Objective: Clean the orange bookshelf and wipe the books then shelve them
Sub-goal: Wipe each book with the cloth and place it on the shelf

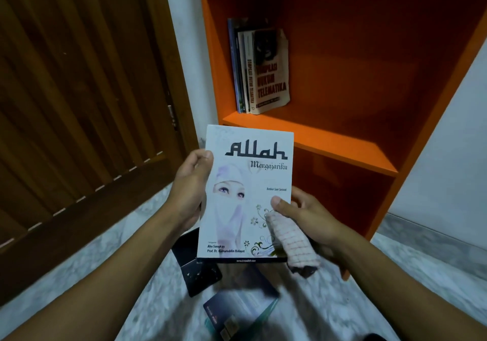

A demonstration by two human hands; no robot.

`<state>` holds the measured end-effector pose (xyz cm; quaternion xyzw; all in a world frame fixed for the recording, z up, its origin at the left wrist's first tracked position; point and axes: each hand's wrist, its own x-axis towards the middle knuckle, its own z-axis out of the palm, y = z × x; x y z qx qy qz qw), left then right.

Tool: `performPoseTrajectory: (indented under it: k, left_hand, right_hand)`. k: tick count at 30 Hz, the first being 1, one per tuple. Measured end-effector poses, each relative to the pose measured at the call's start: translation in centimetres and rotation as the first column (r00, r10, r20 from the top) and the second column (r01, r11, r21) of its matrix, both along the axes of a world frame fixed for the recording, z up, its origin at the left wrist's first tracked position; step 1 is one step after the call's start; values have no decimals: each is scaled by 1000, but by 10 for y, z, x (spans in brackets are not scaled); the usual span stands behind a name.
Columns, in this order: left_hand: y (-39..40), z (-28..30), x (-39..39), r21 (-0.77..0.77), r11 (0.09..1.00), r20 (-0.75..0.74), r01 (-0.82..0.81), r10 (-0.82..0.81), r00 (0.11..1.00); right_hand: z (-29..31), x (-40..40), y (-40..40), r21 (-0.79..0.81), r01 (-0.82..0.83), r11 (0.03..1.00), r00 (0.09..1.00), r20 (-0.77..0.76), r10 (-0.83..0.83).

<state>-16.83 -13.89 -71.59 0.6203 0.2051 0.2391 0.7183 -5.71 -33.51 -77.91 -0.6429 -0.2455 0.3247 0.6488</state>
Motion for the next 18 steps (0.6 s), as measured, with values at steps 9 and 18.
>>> performPoseTrajectory:
  k: [9, 18]
  left_hand:
    - [39, 52, 5, 276, 922, -310, 272, -182, 933]
    - [44, 55, 109, 361, 930, -80, 65, -38, 996]
  right_hand:
    - [88, 46, 13, 89, 65, 994, 979, 189, -81]
    - [143, 108, 35, 197, 581, 790, 711, 350, -610]
